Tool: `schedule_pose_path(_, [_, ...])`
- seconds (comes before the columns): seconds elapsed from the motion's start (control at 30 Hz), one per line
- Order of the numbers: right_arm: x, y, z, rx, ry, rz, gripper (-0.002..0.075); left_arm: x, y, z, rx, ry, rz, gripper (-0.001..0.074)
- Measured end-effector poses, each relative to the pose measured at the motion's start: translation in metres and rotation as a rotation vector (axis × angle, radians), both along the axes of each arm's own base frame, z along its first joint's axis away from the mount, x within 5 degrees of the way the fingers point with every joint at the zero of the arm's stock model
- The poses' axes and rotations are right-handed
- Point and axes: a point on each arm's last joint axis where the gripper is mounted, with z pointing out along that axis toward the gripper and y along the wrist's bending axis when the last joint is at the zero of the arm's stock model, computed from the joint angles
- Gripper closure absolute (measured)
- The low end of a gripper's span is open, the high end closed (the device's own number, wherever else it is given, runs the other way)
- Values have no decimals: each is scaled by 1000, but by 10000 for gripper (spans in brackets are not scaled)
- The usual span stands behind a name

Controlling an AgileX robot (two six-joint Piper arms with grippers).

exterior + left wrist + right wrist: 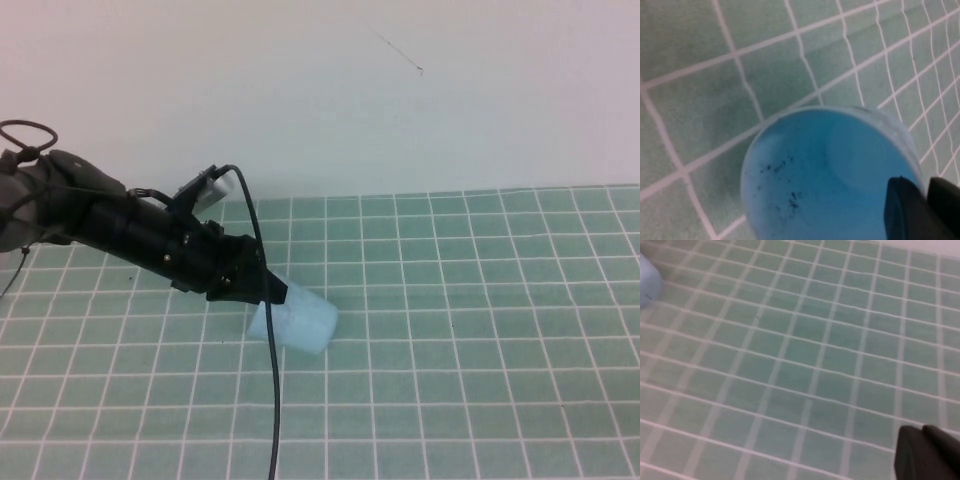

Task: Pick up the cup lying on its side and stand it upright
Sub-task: Stand the fallen cup upright

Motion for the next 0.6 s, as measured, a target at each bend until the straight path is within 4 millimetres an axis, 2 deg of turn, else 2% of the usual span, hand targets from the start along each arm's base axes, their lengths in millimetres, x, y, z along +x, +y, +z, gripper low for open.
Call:
schedule_pose_path(0.17, [-3, 7, 13, 85, 50, 44, 729, -15, -12, 28, 132, -129, -134, 716])
schedule_pose_path(0.27, [-5, 11, 23, 131, 85, 71, 728, -29, -26, 59, 217, -279, -203, 726])
schedule_pose_path(0.37, [-4, 16, 38, 156, 142, 120, 729, -50, -49, 102, 231, -465, -242, 727])
schedule_pose_path(0.5, [-3, 19, 71, 150, 89, 160, 728, -91, -91, 157, 205, -754, -292, 727])
schedule_pose_path(0.6, [-2, 18, 99, 137, 9, 165, 727, -137, -125, 179, 313, -1024, -554, 728])
